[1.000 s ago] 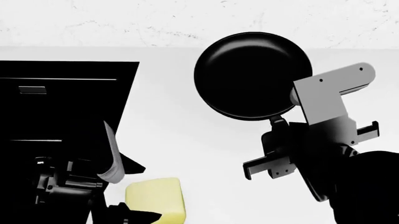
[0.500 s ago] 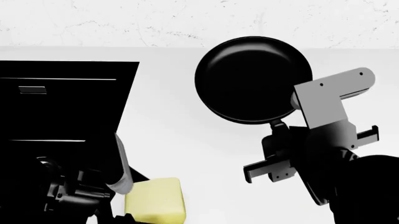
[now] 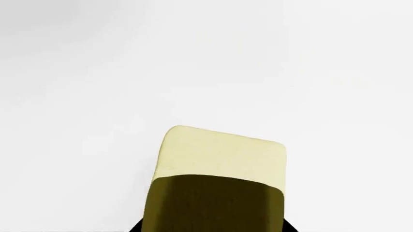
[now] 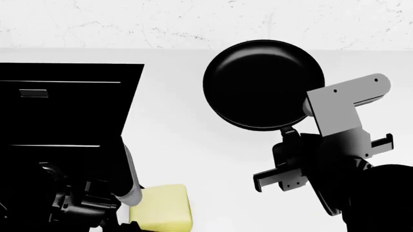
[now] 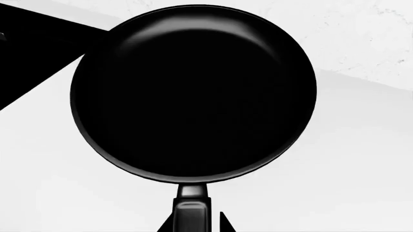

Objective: Pick the pan and sponge and place them into the sink. Then turn on the water.

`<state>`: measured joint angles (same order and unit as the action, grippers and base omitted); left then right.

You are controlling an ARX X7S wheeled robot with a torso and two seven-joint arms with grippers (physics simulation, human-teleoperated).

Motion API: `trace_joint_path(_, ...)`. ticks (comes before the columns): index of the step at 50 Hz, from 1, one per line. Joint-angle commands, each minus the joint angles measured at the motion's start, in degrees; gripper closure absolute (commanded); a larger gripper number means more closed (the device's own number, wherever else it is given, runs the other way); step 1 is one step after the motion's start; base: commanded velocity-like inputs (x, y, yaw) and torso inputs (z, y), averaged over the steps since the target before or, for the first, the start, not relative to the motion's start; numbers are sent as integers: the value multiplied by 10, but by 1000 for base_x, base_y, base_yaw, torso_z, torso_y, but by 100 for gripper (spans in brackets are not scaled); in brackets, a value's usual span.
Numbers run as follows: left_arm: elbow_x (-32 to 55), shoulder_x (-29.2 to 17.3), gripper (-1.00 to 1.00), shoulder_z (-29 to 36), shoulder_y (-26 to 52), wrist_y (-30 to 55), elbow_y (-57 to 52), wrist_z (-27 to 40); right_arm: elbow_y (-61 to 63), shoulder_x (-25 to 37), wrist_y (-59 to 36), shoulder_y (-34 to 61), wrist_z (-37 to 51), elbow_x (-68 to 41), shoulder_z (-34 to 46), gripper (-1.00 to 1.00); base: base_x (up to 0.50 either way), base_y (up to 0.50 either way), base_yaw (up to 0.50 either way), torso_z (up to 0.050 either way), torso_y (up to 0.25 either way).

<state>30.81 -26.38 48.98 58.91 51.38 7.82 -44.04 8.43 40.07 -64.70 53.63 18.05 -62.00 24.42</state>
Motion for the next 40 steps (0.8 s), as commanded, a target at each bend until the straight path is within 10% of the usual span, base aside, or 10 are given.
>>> trace_joint_path(1, 9, 1, 100, 4, -3, 16, -9, 7, 9, 2, 4, 13, -6, 21, -17, 100, 0, 0, 0, 0, 0)
trace_joint_path(40, 87, -61, 100, -206, -57, 62, -143, 207, 75, 38, 44, -48, 19, 10, -51, 100, 0, 0, 0, 1, 2)
